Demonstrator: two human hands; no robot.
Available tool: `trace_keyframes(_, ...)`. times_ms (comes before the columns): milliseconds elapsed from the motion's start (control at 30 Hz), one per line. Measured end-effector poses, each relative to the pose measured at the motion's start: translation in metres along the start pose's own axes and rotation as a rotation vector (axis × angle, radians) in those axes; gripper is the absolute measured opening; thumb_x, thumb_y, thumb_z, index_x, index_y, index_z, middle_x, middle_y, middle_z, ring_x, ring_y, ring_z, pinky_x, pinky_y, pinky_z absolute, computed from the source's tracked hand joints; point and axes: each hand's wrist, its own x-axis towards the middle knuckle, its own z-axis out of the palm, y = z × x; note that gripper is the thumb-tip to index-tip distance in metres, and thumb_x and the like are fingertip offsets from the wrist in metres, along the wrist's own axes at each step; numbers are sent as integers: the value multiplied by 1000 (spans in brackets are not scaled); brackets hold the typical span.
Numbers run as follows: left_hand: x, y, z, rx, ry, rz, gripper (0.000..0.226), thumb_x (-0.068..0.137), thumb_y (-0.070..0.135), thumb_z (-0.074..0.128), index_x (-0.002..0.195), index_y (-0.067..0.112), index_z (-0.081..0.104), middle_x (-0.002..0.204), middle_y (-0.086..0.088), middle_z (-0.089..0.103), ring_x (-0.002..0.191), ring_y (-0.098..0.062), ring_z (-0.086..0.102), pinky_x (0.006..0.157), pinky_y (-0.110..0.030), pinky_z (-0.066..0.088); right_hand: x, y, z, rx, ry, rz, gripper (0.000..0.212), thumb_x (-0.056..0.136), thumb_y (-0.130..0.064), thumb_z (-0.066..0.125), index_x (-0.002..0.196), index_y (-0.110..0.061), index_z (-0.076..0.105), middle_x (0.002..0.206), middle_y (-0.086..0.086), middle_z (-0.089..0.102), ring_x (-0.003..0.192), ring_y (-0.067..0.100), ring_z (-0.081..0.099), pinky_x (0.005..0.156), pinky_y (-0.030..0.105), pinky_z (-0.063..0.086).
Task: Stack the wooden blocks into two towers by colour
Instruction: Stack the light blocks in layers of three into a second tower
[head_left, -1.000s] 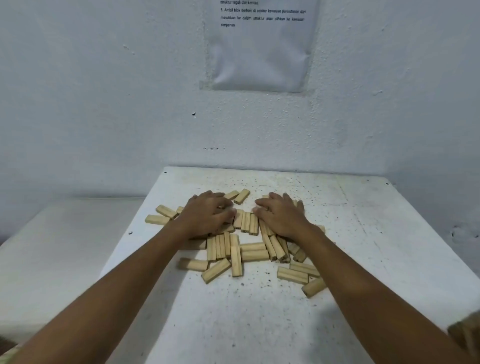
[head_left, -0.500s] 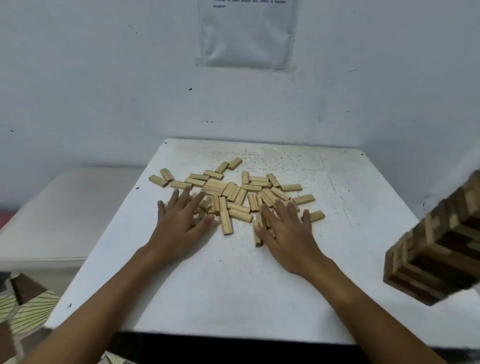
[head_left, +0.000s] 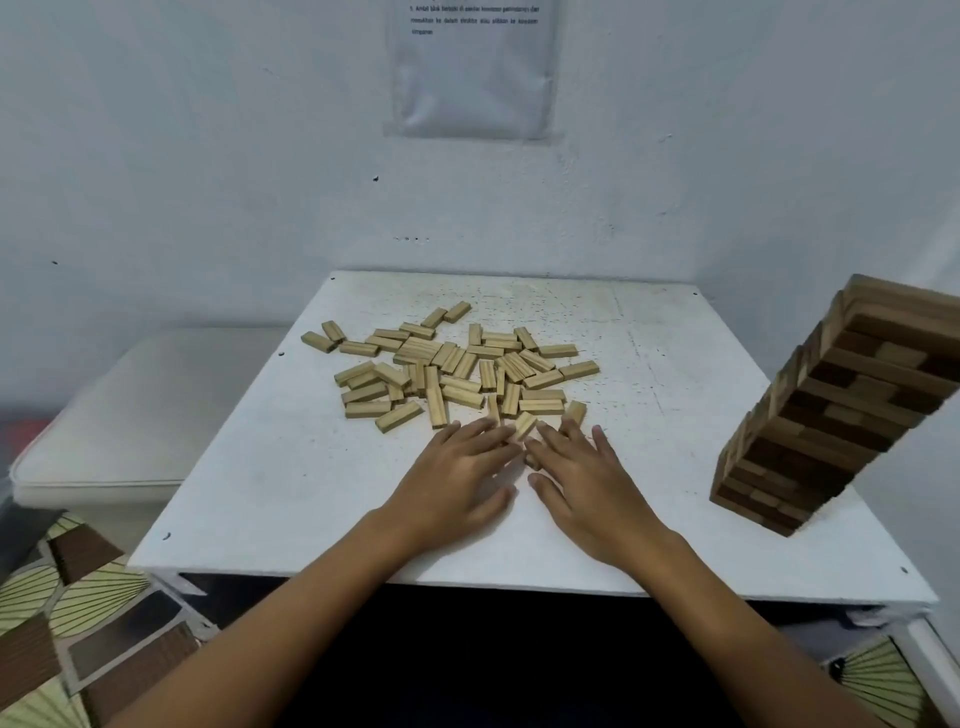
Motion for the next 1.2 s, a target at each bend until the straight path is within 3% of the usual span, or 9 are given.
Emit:
trace_keyframes(133,-6,8,0,19,-5,57,31,95,26,49,113,11,69,127,-1,63,125,-19,53,111,-35,36,-13,-3,0,101,43,-69,47,103,-37,33,145,-20,42,157,-4,31,149,15,12,117,27,12)
trace_keyframes(233,-17,12,0,-6,37,0,35,97,30,45,115,11,68,130,-1,63,130,-18,50,111,-32,38,-19,-5,-2,184,81,-101,38,100,-30,46,137,-20,54,150,-6,42,146,9,21,110,30,33)
trace_keyframes(333,-30,13,-3,-44,90,-59,29,95,25,55,116,11,69,129,-1,63,132,-16,47,108,-28,41,-19,-8,-5,313,153,-135,30,93,-26,59,121,-19,67,137,-6,55,133,9,43,102,35,44)
trace_keyframes(433,-42,15,-10,-111,144,-148,23,91,19,61,108,10,73,125,-4,65,123,-16,56,101,-31,48,-11,-11,-11,440,196,-87,34,90,-27,64,123,-19,66,139,-5,52,130,10,45,105,37,42)
trace_keyframes(600,-58,16,-20,-159,91,-221,33,86,30,61,112,13,73,131,-1,61,123,-9,54,101,-16,36,-1,-10,-9,343,48,22,56,94,-40,57,145,-19,44,159,-3,25,146,11,17,116,30,19)
trace_keyframes(733,-59,18,-23,-179,36,-209,36,85,39,67,113,17,72,134,3,59,125,-3,46,99,-6,27,-13,-12,-7,322,56,-2,53,94,-44,57,140,-19,50,154,-6,34,142,7,24,110,27,26)
trace_keyframes(900,-49,30,-20,-214,-10,-204,46,81,50,71,116,22,70,135,6,58,123,-4,44,98,-18,33,-28,-11,-8,321,89,-46,47,91,-44,62,131,-19,60,141,-9,49,129,6,37,101,21,31)
trace_keyframes(1033,-40,41,-15,-244,-30,-185,55,77,51,75,123,21,67,137,7,56,123,-1,42,98,-10,29,-32,-1,-12,373,143,-31,27,95,-27,60,117,-15,70,127,-6,60,120,8,45,99,24,37)
trace_keyframes(1200,-31,49,-11,-271,-47,-135,49,78,47,76,119,23,69,133,5,59,121,-4,44,99,-18,34,-41,16,-18,378,141,14,21,92,-16,62,110,-15,73,121,-9,61,113,1,47,95,17,37)
